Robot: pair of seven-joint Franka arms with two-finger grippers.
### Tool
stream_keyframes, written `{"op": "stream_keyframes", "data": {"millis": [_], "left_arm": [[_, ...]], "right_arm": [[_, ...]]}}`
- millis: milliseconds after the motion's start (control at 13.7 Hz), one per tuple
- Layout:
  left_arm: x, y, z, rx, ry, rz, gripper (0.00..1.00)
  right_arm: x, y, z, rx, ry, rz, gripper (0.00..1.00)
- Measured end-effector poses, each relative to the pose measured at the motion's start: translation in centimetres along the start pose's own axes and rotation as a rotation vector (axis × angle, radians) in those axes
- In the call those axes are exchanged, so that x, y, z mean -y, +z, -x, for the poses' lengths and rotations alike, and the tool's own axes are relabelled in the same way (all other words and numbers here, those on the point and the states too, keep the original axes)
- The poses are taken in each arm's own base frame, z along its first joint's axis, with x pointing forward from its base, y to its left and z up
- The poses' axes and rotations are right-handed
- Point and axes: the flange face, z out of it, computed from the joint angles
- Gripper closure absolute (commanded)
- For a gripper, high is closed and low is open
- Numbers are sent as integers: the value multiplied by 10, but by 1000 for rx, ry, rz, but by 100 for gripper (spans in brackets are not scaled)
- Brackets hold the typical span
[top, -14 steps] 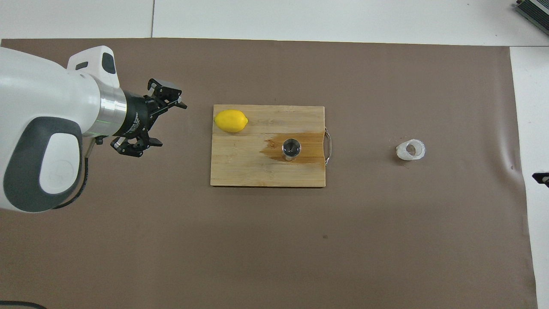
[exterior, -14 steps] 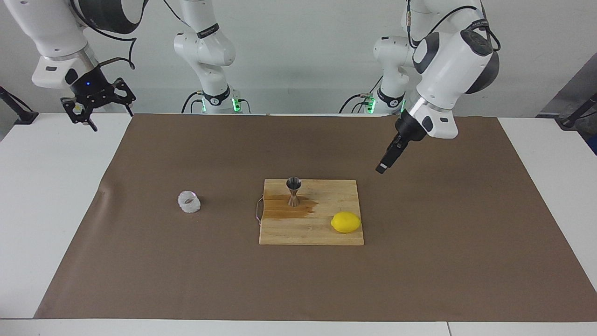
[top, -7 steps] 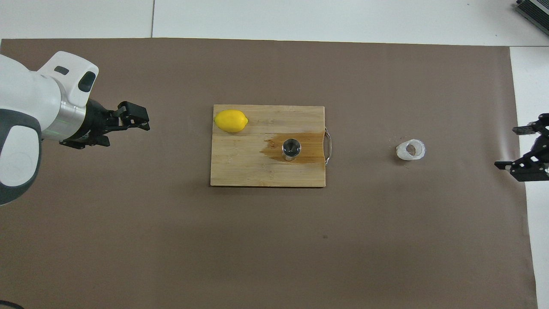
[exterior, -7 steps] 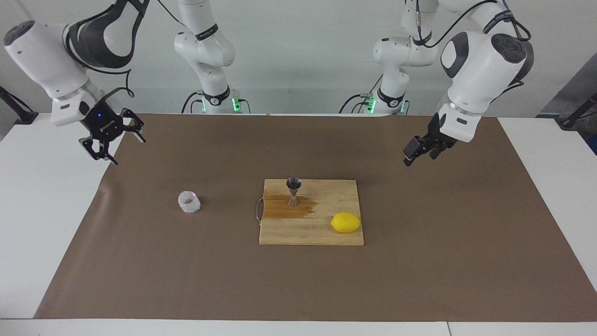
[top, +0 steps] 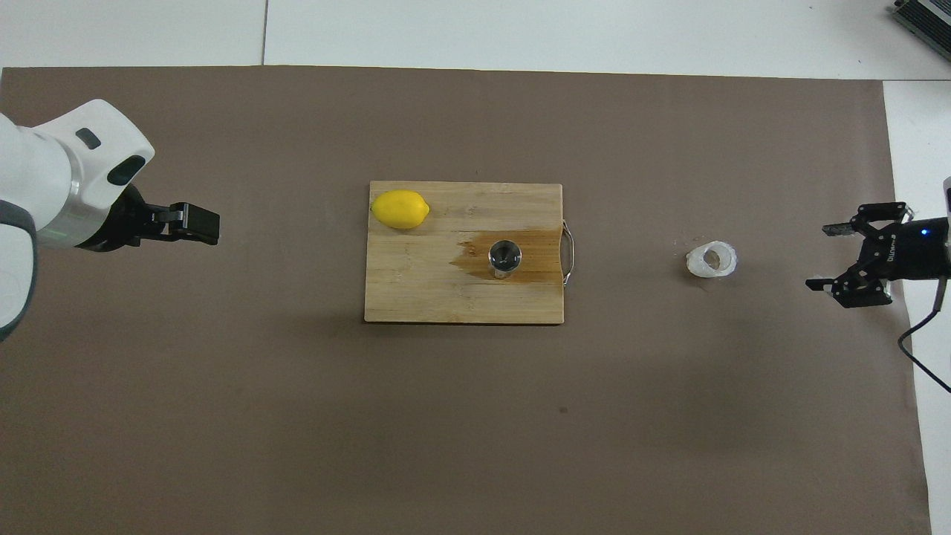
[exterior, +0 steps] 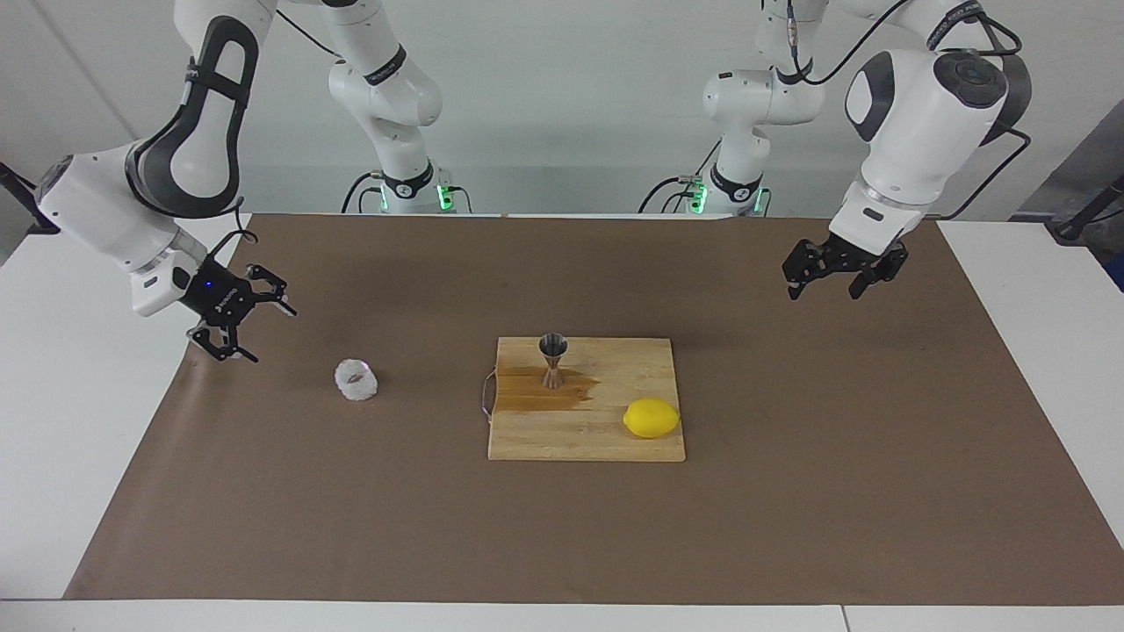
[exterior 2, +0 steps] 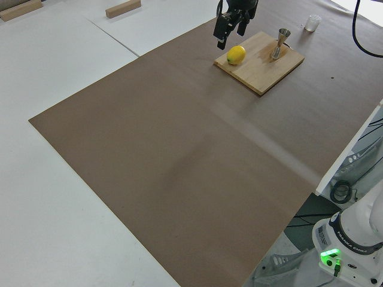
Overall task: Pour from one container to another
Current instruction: 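Reach the right gripper to the white cup and grasp it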
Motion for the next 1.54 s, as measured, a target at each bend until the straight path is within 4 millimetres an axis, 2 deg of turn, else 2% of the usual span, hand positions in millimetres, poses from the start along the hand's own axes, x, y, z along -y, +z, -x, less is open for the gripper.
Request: {"op": "stream_keyframes", "data": {"millis": [146, 292, 439, 658, 877, 1243, 1535], "left_arm": [[18, -10, 5, -3, 7, -2, 0], [31, -18, 10, -2, 5, -3, 0], [39, -27, 14, -9, 3, -4, 0], [46, -46, 24, 4, 31, -4, 0], [44, -78, 30, 5, 42, -4, 0], [44, -75, 32, 24, 42, -4, 0], [44, -75, 32, 24, 34, -4, 0]], "right_arm": [[-10, 12, 11, -24, -12, 17, 0], [-17, 36, 22, -53, -16, 2, 0], [-25, 63, 38, -105, -29, -22, 0], [-32, 89, 52, -147, -26, -38, 0], [-35, 104, 48, -159, -36, -31, 0], [-26, 115, 36, -183, -142, -86, 0], [-22, 137, 19, -255, -186, -102, 0]]}}
